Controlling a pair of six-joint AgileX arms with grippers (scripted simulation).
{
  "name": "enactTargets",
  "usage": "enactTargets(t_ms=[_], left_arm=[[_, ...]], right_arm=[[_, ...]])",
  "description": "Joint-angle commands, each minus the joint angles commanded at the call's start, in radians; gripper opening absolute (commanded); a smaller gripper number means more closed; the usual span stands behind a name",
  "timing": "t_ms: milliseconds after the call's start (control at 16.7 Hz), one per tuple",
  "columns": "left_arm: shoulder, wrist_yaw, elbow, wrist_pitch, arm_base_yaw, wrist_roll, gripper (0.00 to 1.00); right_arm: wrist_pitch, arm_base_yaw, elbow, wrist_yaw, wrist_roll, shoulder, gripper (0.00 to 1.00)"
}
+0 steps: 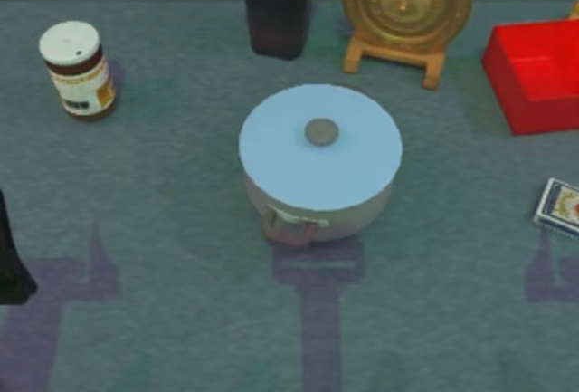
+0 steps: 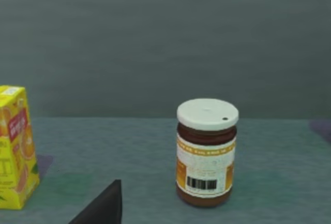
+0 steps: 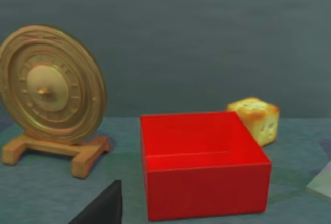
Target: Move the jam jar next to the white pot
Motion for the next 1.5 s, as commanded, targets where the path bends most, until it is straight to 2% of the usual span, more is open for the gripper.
enactTargets(t_ms=[300, 720, 1020, 1500], left_arm=[[0.051, 0.009, 0.03, -0.038, -0.005, 0.003, 1.0], [0.457, 0.059, 0.332, -0.313, -0.028, 0.033, 1.0], [0.889, 0.092, 0.734, -0.567, -0.042, 0.071, 1.0], [1.659, 0.107, 1.551, -0.949, -0.045, 0.14, 1.0]], right_arm=[[0.0, 0.0, 0.0, 0.0, 0.0, 0.0, 1.0], [0.0, 0.0, 0.0, 0.0, 0.0, 0.0, 1.0], [0.0, 0.0, 0.0, 0.0, 0.0, 0.0, 1.0], [0.0, 0.0, 0.0, 0.0, 0.0, 0.0, 1.0]])
